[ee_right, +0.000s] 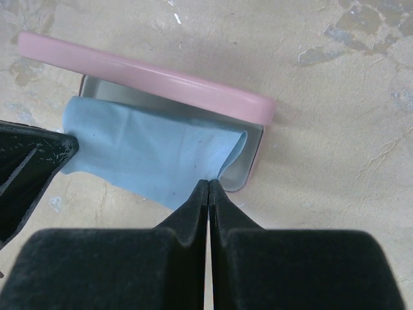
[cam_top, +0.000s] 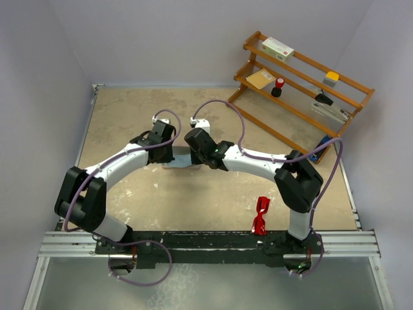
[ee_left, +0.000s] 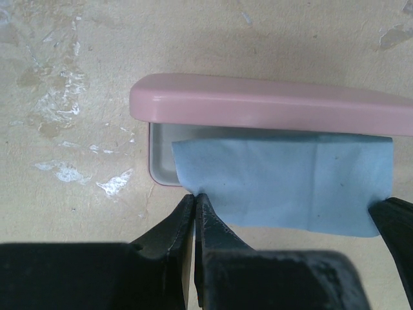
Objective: Organize the sunglasses
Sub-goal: Place the glasses cleaning cloth in the sunglasses case.
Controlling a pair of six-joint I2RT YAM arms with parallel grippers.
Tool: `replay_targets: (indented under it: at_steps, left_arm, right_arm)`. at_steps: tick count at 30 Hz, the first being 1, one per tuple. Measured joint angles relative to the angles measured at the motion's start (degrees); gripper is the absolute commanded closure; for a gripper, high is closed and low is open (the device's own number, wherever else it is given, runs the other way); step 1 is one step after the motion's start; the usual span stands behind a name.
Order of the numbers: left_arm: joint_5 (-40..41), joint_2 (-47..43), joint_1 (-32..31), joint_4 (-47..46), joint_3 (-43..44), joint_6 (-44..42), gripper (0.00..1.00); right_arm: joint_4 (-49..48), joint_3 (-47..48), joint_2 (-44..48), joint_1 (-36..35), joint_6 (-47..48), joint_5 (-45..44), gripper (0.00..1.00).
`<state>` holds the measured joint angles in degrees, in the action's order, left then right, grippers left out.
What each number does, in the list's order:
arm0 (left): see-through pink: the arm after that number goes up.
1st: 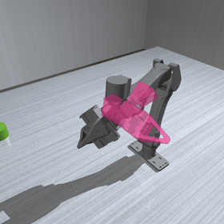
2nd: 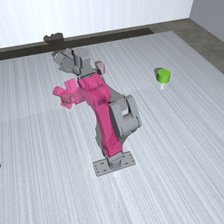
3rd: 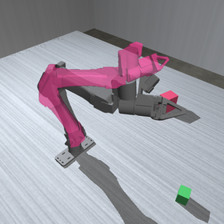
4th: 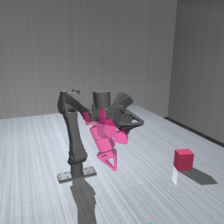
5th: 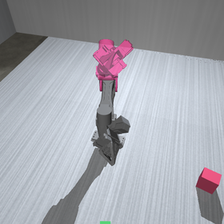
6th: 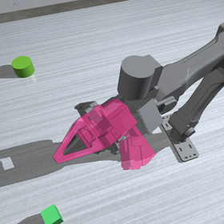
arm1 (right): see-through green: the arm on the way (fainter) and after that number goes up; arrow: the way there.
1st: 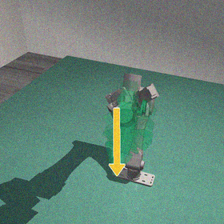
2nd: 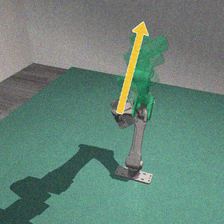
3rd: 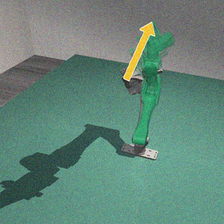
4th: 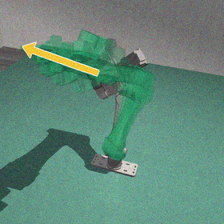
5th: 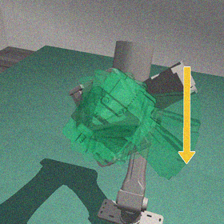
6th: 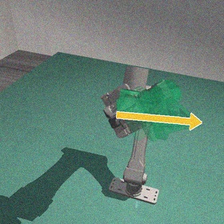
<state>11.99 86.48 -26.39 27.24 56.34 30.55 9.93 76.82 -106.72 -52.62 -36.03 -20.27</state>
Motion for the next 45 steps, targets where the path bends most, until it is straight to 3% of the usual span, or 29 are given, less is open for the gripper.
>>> replay_targets:
  at_steps: [45]
  left_arm:
    - [-1.73,0.44,1.64,-3.72,1.18,-1.20,1.00]
  right_arm:
    - [-2.36,2.43,-4.70,0.00,1.49,-1.05,1.00]
